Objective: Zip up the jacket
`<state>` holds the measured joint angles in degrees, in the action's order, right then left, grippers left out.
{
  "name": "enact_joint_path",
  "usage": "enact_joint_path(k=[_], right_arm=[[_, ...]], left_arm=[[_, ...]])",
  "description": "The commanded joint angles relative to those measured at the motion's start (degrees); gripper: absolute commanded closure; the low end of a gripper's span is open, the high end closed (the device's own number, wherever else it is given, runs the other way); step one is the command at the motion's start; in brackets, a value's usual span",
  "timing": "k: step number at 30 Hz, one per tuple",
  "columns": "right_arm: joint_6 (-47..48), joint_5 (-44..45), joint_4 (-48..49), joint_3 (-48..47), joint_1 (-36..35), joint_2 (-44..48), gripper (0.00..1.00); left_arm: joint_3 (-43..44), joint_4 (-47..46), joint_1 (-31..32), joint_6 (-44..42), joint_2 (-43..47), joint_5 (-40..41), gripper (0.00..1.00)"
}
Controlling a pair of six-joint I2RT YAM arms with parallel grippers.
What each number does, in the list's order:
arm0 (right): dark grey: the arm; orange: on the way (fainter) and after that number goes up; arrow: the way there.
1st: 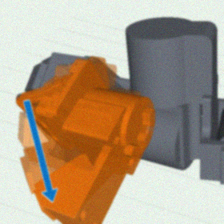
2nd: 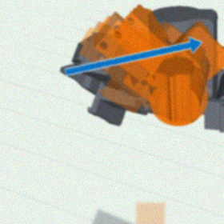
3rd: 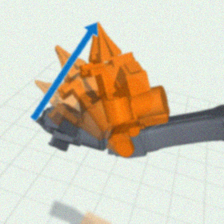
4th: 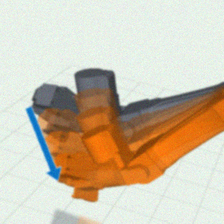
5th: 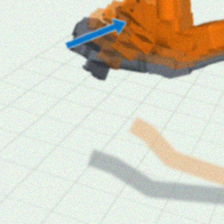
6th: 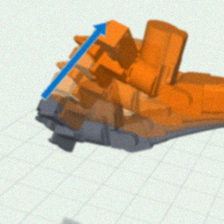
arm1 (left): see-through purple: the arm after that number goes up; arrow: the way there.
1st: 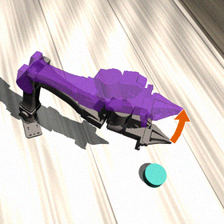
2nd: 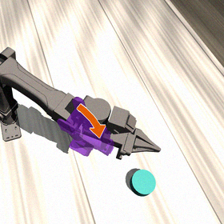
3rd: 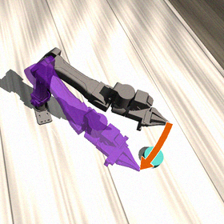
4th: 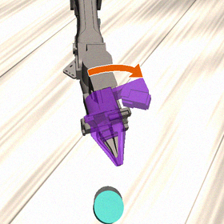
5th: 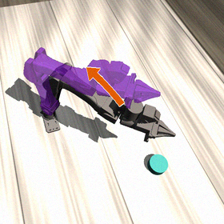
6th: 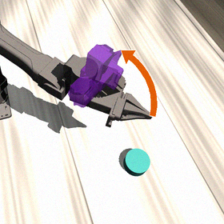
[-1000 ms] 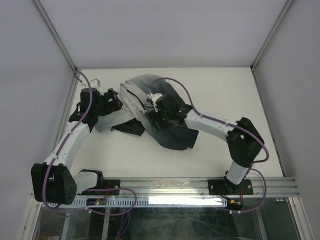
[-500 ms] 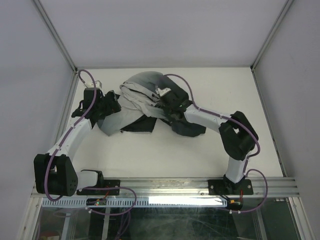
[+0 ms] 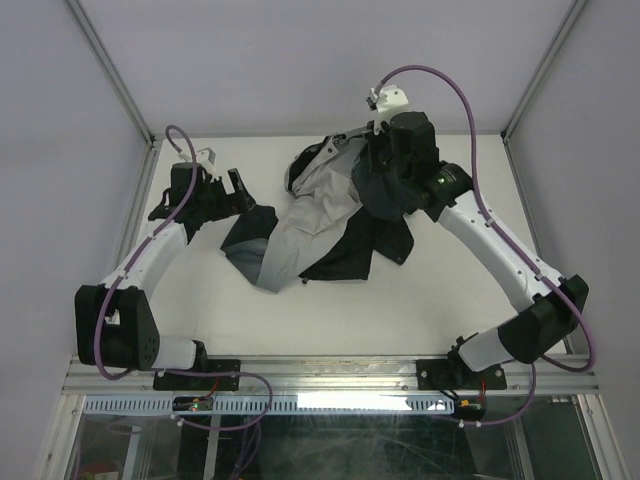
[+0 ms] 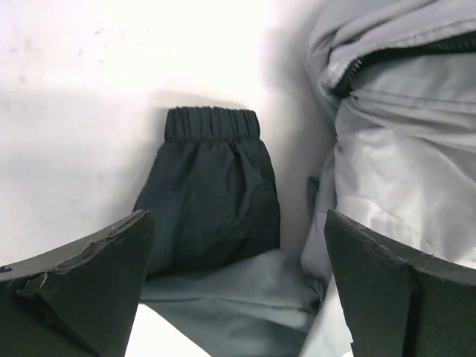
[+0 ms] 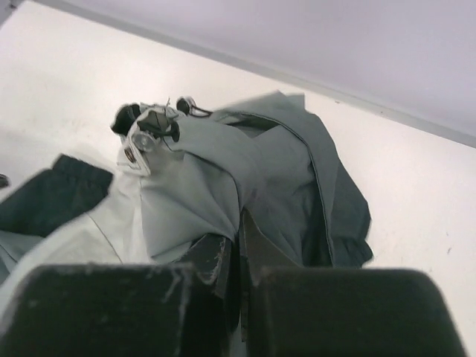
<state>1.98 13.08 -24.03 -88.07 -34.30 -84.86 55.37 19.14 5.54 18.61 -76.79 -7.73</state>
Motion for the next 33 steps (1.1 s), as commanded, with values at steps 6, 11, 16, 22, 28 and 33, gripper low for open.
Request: enact_joint_path(k=[6,11,16,22,28,33], right_arm=[[-4.51,-9.63,8.27,-5.83,3.45,1.11,1.00],[-4.30,-10.00,8.22,-4.38,3.45,1.92,1.00],[-3.94,-10.04,8.55,-4.43,3.54,2.67,1.00],[-2.09,-8.71,8.74,-6.76,3.90,1.38,1.00],[-1.45,-9.47,5.93,-14.04,8.40,-2.24,1.00],[-0.32,-10.41,6.27,-19.69,11.48,-5.44,1.00]], left_arm=[[9.16,-12.70,2.19,6.54,-17.84,-21.40,0.01],[11.63,-18.48,8.20,9.60,-24.44,-26.16,0.01],[12.72,-22.78,12.20,14.57,-31.29,-28.71,0.01],[12.25,-31.15,13.61,22.55,-36.74,-29.67,0.36],[11.65,-31.93,7.30,24.62,-28.62,-27.69,1.00],[17.21,-16.61,-3.54,15.62,-14.12,-22.88,1.00]])
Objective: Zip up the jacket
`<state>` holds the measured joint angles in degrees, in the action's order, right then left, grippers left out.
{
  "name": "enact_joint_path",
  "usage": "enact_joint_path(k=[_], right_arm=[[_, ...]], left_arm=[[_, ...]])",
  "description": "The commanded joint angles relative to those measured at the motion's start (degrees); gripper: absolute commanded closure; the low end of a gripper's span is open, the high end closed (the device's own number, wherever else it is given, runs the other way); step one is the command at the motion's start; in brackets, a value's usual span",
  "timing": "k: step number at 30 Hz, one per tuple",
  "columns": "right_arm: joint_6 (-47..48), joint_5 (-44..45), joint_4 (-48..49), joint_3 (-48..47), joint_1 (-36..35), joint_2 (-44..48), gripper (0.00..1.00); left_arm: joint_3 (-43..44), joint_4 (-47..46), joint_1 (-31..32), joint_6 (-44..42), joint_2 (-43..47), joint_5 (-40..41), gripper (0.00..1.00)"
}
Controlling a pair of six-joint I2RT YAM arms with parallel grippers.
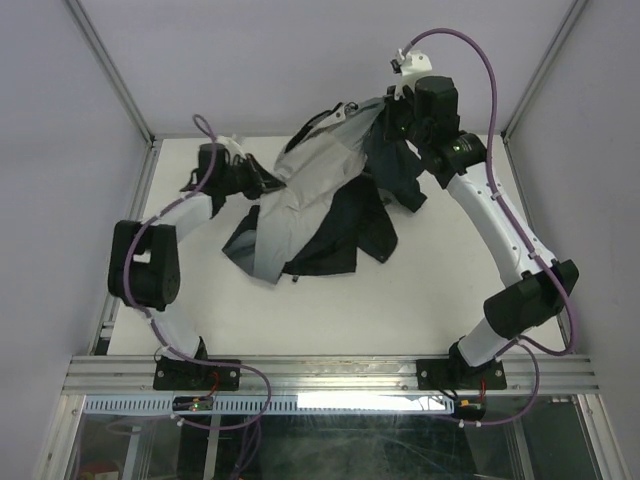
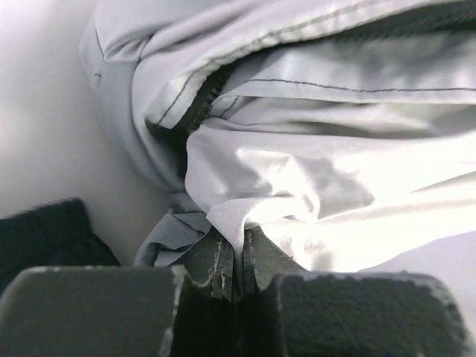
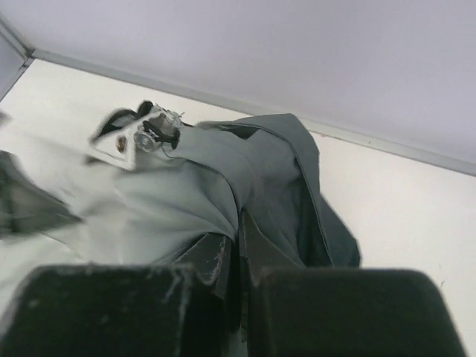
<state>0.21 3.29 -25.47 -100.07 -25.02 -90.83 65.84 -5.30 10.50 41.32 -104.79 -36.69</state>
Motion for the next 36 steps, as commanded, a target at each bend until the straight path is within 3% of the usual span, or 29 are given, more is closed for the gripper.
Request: enact_joint_path(k=[1,6,10,13,15,17,20,24,29,36], right_arm=[[1.53,-1.02,7.82,-9.11,2.76,-0.29,1.00],[2.94,-1.49,8.57,-17.02,4.16,-4.79,1.00],[4.44,0.37,10.48,-18.29,5.86,-7.53,1.00],[5.21,3.03,10.44,-18.24,7.74,-9.61,1.00],[5.25,4.31,10.42,-17.22,8.90,-10.71,1.00],[5.08,5.28,10.00,-15.84,9.71,-11.79,0.86],[4.55,6.35,7.43,-14.25,9.84,-13.21,0.64],[0.80,4.07,1.00,-11.31,9.46,-12.35,0.44],[-1.94,2.55,-0.87,1.94,4.42,-5.42,0.25],[-10.77,-3.44,-5.93,17.34,-8.06,0.79,0.16]], left_arm=[[10.22,13.67,-9.10,-10.67,16.29,7.83,1.00],[21.95,31.33,-9.22,-22.89,27.60,18.96,1.00],[24.95,37.32,-7.80,-26.19,32.86,17.55,1.00],[21.61,37.90,-3.78,-25.28,36.12,12.75,0.87],[17.95,37.79,1.20,-24.22,38.08,12.08,0.69],[12.68,35.83,6.02,-22.07,39.46,11.47,0.56],[5.88,32.59,7.60,-19.01,40.68,9.00,0.37],[4.57,35.66,7.28,-19.36,40.94,18.67,0.19],[4.96,38.12,3.15,-19.91,36.52,20.32,0.14],[4.51,38.61,-2.71,-23.37,27.33,23.70,0.09]])
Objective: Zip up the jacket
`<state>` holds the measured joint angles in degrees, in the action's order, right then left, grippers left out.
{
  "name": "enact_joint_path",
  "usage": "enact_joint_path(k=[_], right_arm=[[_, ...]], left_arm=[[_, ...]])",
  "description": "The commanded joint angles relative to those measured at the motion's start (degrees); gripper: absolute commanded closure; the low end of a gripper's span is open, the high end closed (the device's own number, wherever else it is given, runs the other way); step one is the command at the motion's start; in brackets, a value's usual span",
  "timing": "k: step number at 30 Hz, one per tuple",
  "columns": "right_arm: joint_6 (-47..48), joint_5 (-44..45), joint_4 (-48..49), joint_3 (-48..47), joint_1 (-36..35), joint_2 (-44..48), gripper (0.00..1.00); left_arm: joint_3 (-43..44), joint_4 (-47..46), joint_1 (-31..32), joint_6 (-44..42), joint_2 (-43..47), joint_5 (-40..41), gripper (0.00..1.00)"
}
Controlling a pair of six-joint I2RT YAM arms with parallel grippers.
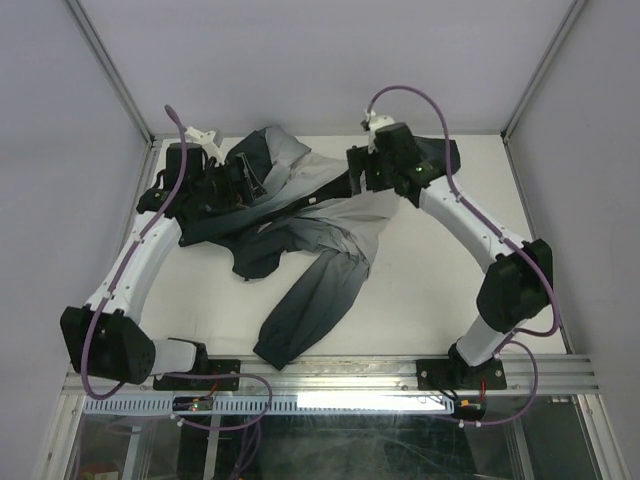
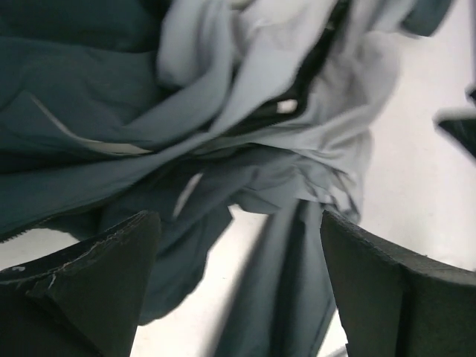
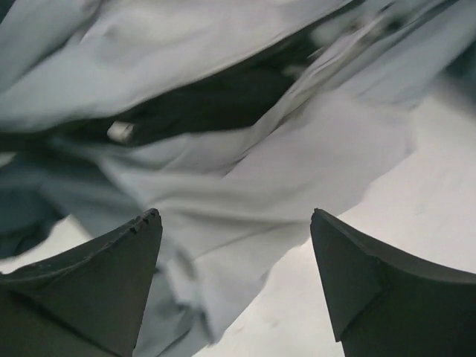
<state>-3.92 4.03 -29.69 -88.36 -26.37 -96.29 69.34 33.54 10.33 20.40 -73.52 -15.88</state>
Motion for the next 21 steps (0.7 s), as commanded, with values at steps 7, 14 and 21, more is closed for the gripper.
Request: enact_joint_path(k=[7,14,21], right_arm=[[-15.71,-8.29,1.07,15.44,-22.83,2.60,0.14],[-18.01,-3.62,-4.41,16.32,-24.18,-5.14,0.14],[-16.59,0.55,-4.72,21.72,-9.18,-4.87,0.14]], left_arm=[[10.14,-0.93,-4.23,-6.09,-18.72,5.71,0.06],[17.45,-0.90,-6.19,-6.92,-32.79,3.34,0.07],[10.36,-4.17,-6.45,-2.46,-33.69,0.86,0.10]])
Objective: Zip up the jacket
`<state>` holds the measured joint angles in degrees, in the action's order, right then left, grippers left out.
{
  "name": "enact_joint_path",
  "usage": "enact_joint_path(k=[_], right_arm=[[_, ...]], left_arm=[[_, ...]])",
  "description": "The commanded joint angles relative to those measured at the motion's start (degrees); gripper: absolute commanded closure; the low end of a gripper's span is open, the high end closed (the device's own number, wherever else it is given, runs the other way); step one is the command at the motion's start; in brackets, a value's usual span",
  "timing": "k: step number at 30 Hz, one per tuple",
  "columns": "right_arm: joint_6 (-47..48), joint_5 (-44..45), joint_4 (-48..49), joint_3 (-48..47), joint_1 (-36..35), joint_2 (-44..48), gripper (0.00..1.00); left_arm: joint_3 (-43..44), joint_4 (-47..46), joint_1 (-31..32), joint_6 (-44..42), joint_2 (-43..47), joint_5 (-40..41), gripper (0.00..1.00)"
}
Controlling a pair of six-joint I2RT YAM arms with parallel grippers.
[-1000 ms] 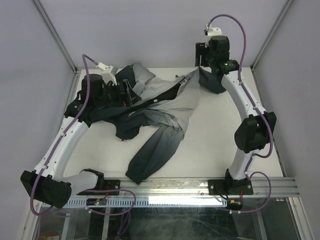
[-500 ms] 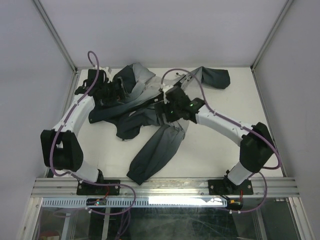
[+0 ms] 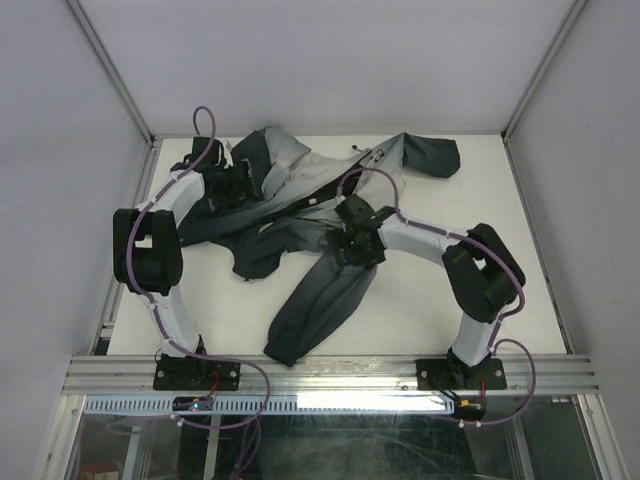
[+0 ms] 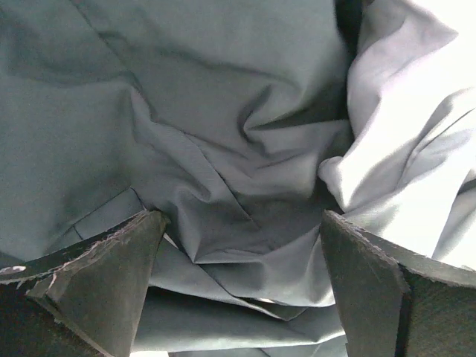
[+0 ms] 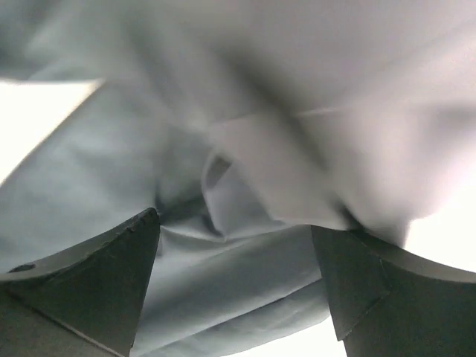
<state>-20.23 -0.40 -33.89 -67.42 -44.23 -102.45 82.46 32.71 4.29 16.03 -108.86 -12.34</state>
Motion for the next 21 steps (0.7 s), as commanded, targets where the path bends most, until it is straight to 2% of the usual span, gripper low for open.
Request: enact_joint_path(k=[1,6,9,12,16,20,21], right_arm=[[0.20,5.77,-0.62,0.59,11.35,1.18,0.14],[1.95,9.52,-1.57,-3.65,25.76,-2.94,0.13],[2.92,12.00,-2.99,-10.60,34.80,-8.16,0.13],[2.99,12.42,-4.22,-18.30,40.72,-12.39,0.13],[5.26,10.14,-4.21,-23.11,41.21,-11.04,0.13],[5.94,4.01,-4.49,-18.96,37.72,-2.82,0.12],[5.91,2.84,-4.29,-17.01,36.44,-0.18,0.12]], left_arm=[[-4.06,-3.78,-0.40,2.44,2.19,-3.35,0.10],[-11.81,-5.97,-0.33,5.13,7.12,-9.38,0.11],[-16.67,-8.10,0.38,8.43,10.79,-15.05,0.12],[-20.97,-10.05,3.17,11.37,13.79,-20.03,0.13],[-22.83,-11.17,7.50,13.75,17.94,-22.20,0.12],[-22.64,-9.09,7.65,13.36,22.83,-17.91,0.11],[-22.04,-8.26,7.73,12.81,23.57,-17.06,0.08]])
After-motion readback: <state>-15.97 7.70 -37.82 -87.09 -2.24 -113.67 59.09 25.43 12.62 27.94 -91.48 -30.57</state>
